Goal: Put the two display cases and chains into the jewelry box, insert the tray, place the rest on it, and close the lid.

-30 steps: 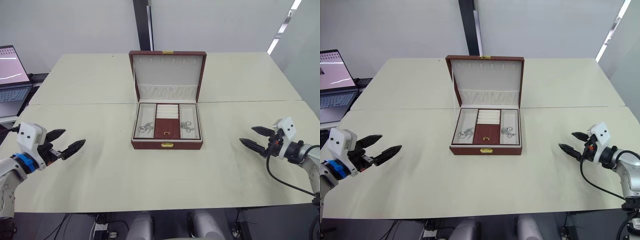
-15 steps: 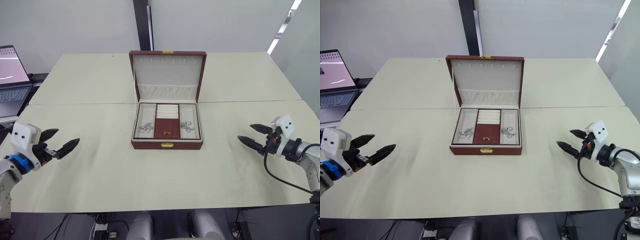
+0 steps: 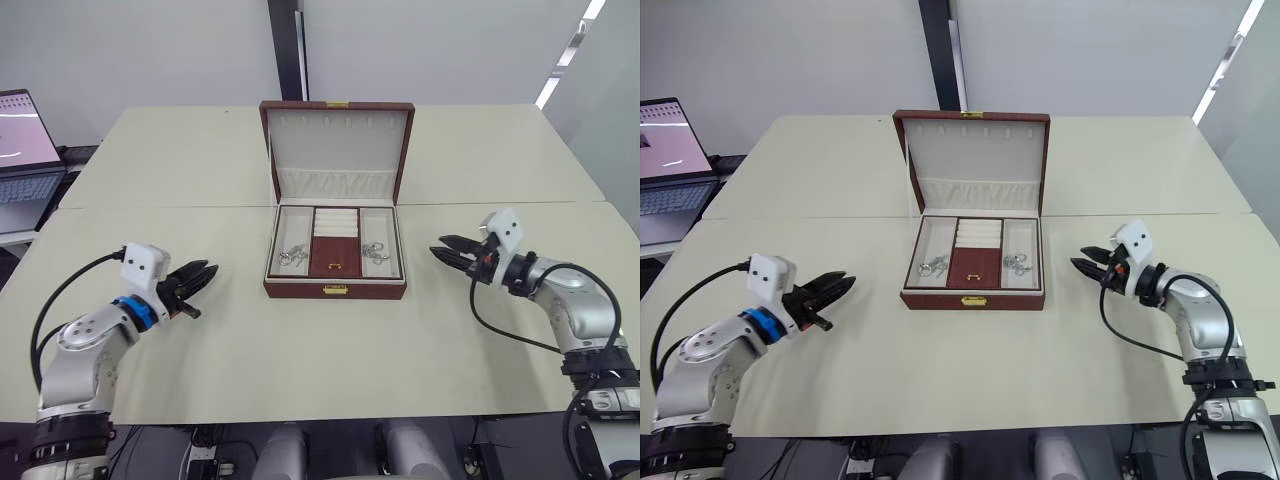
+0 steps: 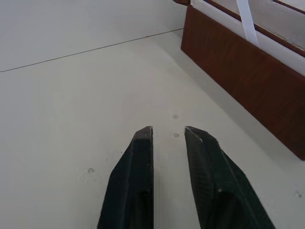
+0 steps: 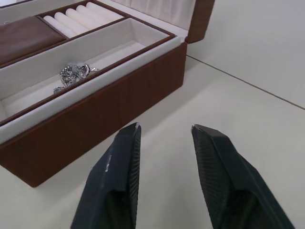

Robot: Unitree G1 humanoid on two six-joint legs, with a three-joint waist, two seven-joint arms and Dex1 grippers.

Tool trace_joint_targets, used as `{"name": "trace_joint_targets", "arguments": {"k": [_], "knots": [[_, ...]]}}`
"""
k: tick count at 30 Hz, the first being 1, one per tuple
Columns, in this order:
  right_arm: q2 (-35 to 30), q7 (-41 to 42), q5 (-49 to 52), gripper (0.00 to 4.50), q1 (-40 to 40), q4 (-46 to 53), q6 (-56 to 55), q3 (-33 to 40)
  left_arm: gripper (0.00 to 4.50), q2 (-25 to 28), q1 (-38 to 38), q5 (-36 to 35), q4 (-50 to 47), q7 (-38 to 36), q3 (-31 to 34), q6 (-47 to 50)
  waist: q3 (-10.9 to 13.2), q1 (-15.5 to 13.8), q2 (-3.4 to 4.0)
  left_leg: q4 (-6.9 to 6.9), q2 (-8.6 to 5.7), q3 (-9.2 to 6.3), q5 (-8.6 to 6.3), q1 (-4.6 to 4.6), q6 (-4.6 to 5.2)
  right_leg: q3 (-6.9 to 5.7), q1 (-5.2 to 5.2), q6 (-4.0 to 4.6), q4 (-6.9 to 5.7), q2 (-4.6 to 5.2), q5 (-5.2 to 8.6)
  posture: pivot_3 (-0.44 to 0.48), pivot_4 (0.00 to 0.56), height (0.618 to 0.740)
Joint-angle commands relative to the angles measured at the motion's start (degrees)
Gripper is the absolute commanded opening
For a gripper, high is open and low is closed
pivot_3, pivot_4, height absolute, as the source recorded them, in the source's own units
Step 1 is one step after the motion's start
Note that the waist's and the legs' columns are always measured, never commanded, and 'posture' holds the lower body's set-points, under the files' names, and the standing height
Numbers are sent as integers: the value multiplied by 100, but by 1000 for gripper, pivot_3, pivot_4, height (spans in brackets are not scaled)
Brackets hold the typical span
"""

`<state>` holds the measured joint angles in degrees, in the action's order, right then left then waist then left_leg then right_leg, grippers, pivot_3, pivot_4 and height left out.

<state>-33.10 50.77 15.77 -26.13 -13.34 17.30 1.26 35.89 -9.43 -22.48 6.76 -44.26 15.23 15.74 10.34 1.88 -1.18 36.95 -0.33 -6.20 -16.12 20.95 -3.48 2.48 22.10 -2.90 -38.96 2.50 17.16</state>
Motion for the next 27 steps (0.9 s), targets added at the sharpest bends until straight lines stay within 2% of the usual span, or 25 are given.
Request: {"name": "trace_joint_targets", "arguments": {"k": [1,3,4,12,19,27], "knots": [[228,-222,-348,619,-374,-357,-311,-231,0,-238,-444,86,74,115,-225,-114,0,2,0,1,0,0,0,0,0,0,0,0,-1,0,0,0,150,740],[356,-300,-460,105,-532,-617,-419,-299,0,-363,-599,180,160,136,-386,-117,0,7,0,3,-1,1,0,0,0,1,1,-1,-2,0,-1,0,150,740],[402,-319,-490,22,-594,-716,-462,-310,0,-411,-645,237,196,155,-445,-141,-1,9,-1,3,-1,2,0,0,-1,1,1,-1,-2,0,-1,0,150,740],[740,-246,-503,22,-775,-835,-553,-425,0,-766,-841,371,300,95,-853,-154,0,10,0,2,0,2,1,9,-1,1,11,-1,-3,0,-1,0,150,740],[949,52,-299,22,-554,-226,-159,-558,0,-805,-755,309,154,-34,-991,-40,-1,11,0,2,0,1,1,9,-1,1,12,-1,-3,0,-1,0,150,740],[874,386,-47,22,-92,630,489,-669,0,-677,-212,22,-578,-483,-1176,507,-1,39,1,0,-1,0,0,8,0,2,11,-1,-1,1,-1,0,150,740]]}}
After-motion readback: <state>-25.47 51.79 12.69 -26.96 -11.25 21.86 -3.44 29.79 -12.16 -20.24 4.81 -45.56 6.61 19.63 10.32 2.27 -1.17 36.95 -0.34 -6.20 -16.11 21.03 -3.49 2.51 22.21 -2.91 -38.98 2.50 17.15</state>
